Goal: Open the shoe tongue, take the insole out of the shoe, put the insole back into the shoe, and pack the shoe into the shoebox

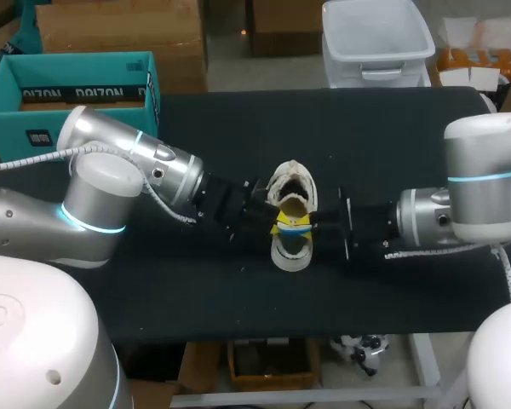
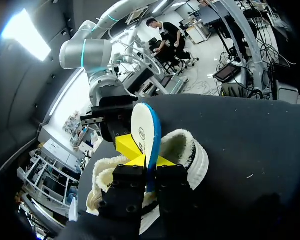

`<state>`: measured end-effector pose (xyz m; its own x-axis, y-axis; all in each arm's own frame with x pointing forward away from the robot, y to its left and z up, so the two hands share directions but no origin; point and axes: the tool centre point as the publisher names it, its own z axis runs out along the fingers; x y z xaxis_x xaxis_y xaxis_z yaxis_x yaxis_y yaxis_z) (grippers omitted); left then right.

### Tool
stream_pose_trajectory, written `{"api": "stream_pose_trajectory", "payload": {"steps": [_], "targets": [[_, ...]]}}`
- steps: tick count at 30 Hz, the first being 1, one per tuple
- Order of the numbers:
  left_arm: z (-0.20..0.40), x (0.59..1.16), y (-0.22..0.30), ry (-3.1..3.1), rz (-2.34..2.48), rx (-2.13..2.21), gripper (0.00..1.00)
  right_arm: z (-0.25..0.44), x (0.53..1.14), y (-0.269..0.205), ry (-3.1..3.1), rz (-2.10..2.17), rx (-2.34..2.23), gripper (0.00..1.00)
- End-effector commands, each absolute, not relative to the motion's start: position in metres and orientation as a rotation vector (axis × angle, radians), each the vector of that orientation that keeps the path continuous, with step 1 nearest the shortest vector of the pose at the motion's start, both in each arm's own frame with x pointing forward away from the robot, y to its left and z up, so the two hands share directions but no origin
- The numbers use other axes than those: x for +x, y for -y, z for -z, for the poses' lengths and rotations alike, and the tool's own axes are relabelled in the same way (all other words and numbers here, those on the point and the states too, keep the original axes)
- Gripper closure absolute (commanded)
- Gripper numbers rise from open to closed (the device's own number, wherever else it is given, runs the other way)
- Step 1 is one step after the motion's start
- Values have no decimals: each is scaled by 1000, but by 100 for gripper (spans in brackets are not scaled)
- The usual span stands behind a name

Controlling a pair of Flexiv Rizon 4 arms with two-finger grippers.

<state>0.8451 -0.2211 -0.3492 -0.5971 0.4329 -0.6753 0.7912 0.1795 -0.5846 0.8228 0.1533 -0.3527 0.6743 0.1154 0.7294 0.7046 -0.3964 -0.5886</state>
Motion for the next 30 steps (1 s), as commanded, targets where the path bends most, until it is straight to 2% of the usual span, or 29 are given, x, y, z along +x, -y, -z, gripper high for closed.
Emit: {"api": "stream_pose_trajectory", "payload": {"steps": [1, 8, 9, 10, 11, 12, 14, 16, 17, 22, 25, 30], "targets": [[362, 861, 225, -2116, 1414, 1159, 100, 358, 836, -150, 645, 728, -1877, 100], [362, 859, 224, -2120, 1424, 1161, 100, 357, 837, -152, 640, 714, -1885, 100], [362, 859, 223, -2118, 1425, 1163, 100, 356, 835, -152, 640, 713, -1887, 91], [361, 858, 223, -2116, 1426, 1165, 100, 355, 833, -152, 642, 712, -1893, 72], [361, 857, 223, -2113, 1426, 1167, 100, 353, 831, -153, 644, 714, -1902, 60], [361, 857, 223, -2112, 1426, 1167, 100, 352, 829, -153, 643, 715, -1905, 53], [360, 856, 222, -2109, 1427, 1167, 100, 347, 823, -154, 643, 720, -1920, 34], [360, 856, 222, -2108, 1429, 1164, 100, 344, 817, -155, 643, 723, -1934, 43], [360, 856, 222, -2109, 1429, 1163, 100, 342, 814, -156, 643, 726, -1941, 53], [360, 855, 221, -2107, 1430, 1159, 100, 338, 802, -156, 639, 740, -1959, 71], [359, 853, 222, -2105, 1431, 1161, 100, 339, 798, -156, 635, 745, -1961, 100], [357, 849, 222, -2103, 1429, 1167, 100, 343, 798, -156, 631, 742, -1957, 100]]}}
